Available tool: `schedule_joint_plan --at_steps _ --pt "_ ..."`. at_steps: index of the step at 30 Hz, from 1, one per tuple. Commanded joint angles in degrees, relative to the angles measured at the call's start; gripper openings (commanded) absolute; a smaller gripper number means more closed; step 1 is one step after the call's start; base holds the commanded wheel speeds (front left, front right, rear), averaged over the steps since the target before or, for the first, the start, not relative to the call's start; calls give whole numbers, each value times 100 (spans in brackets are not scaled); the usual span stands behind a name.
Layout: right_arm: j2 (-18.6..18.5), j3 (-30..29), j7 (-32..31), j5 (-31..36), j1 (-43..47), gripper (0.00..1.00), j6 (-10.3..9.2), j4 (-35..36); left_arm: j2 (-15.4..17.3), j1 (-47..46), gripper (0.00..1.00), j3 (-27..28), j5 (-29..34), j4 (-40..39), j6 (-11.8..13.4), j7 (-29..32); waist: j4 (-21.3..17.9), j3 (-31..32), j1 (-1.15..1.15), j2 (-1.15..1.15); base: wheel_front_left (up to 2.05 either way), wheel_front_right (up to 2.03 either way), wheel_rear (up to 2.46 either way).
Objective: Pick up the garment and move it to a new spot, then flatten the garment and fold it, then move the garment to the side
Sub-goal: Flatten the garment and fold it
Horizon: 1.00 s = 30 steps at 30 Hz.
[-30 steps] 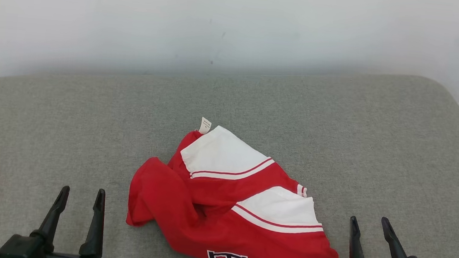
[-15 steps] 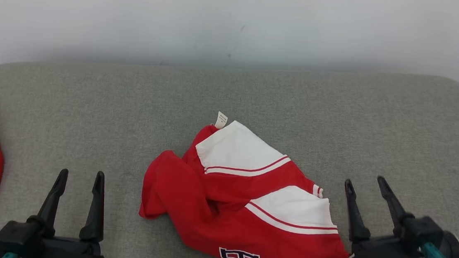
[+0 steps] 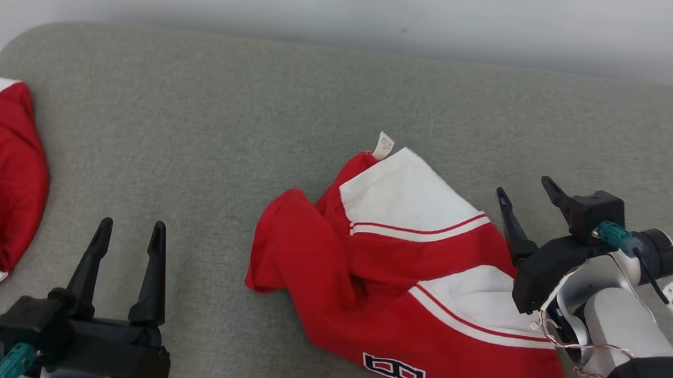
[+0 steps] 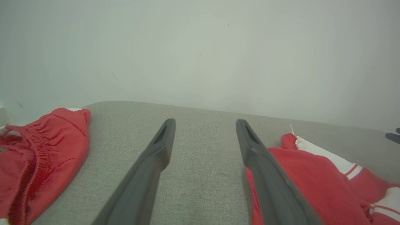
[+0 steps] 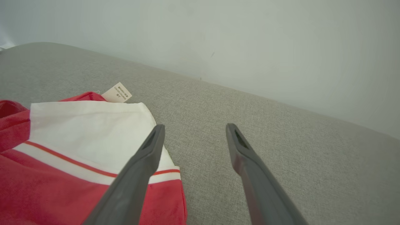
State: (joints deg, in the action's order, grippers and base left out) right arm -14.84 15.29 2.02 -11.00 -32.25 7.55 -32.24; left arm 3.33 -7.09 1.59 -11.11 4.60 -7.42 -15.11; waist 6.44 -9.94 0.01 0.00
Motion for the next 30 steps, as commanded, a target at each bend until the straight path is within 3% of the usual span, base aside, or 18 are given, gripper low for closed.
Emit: schedule_joint_plan --at_steps 1,14,15,16,22,30 --pt "-59 127 -104 -83 -164 100 -13 -207 -19 -116 100 20 -62 13 -2 -6 296 -317 -1 0 0 0 0" --pt "-54 975 -790 -693 -644 100 -13 -1638 -44 -347 100 -61 -143 80 -1 -7 456 -543 -1 0 0 0 0" --pt "-21 1042 -847 -783 -652 37 -11 -1686 -45 -342 100 -54 -142 79 -1 -6 433 -536 -1 0 0 0 0" --pt "-9 1106 -857 -859 -673 0 -9 -1717 -47 -336 100 -40 -143 78 -2 -7 412 -533 -1 0 0 0 0" --pt "-352 1210 -636 -1176 -1070 0 -17 -1758 -47 -357 100 -112 -173 109 -2 -7 327 -476 -1 0 0 0 0" --pt "-967 681 -8 -962 -2011 0 -14 -2073 -45 -448 100 -252 -203 131 -2 -7 403 -465 -1 0 0 0 0"
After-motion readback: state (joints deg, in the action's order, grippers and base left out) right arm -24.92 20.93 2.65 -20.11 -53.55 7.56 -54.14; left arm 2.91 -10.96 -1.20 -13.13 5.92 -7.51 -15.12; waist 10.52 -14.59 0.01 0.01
